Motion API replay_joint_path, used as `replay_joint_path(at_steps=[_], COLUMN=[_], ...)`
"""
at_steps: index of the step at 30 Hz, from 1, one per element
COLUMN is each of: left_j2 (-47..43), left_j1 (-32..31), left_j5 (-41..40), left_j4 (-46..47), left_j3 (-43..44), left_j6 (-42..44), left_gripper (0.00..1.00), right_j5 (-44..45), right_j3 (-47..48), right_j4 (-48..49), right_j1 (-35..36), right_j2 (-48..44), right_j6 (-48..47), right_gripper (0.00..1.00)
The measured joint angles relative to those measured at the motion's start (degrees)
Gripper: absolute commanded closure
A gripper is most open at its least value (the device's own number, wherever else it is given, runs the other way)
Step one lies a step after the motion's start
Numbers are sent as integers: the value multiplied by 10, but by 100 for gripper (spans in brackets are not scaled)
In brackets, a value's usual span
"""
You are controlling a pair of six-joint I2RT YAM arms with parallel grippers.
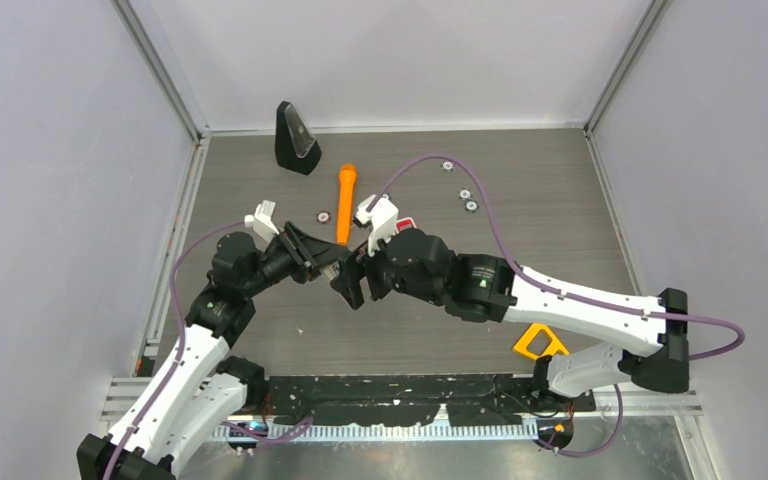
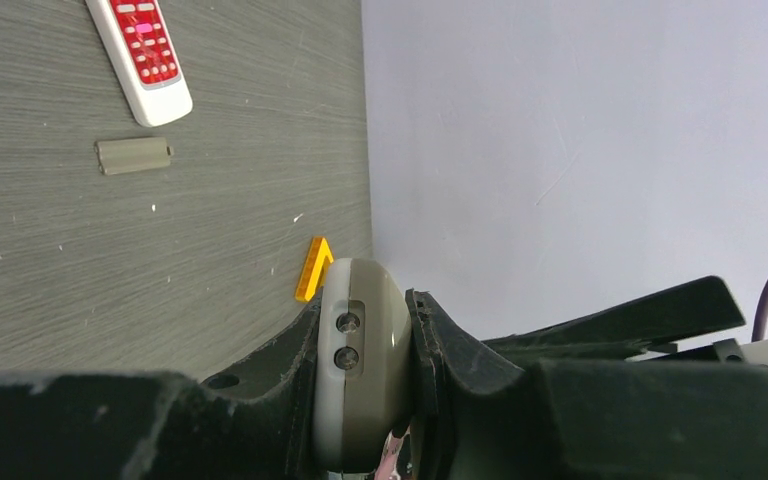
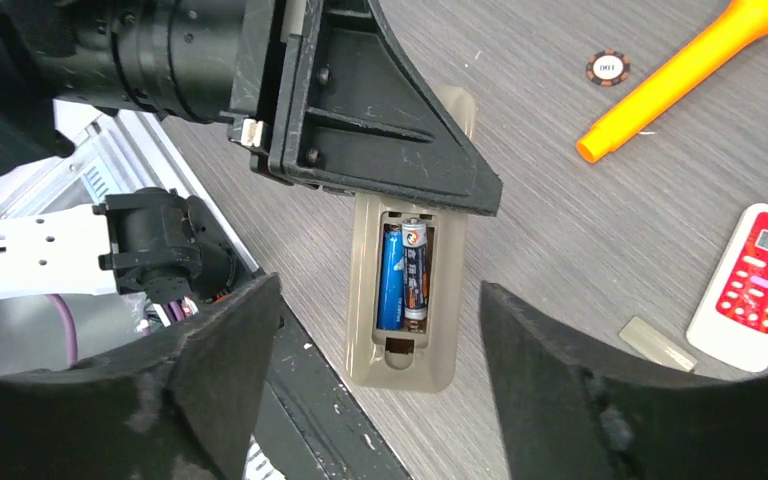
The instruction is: Load the batteries into the remote control
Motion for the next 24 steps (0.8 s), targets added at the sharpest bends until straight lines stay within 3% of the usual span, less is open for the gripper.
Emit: replay_joint_path(at_steps=[4,6,13,17,24], left_j2=[0,0,0,2,2], left_j1=[0,0,1,1,1], left_j5=[0,0,-11,-15,-24], left_j4=[14,33,164,214,214], left_j3=[0,-2,-31,-32,-26], left_j6=[8,12,16,29,59], left_gripper=[100,100,100,100,100], right_j5=[7,9,-5,-15,-43], right_j3=[0,0,-21,-49,-99], right_j4=[-7,-11,-30,-25,-5], right_j1=[-2,-11,-92,-103,-103], right_j2=[-33,-50,-104,-121,-115], right_j6=[22,48,249,352,487], right_gripper=[0,4,5,5,5])
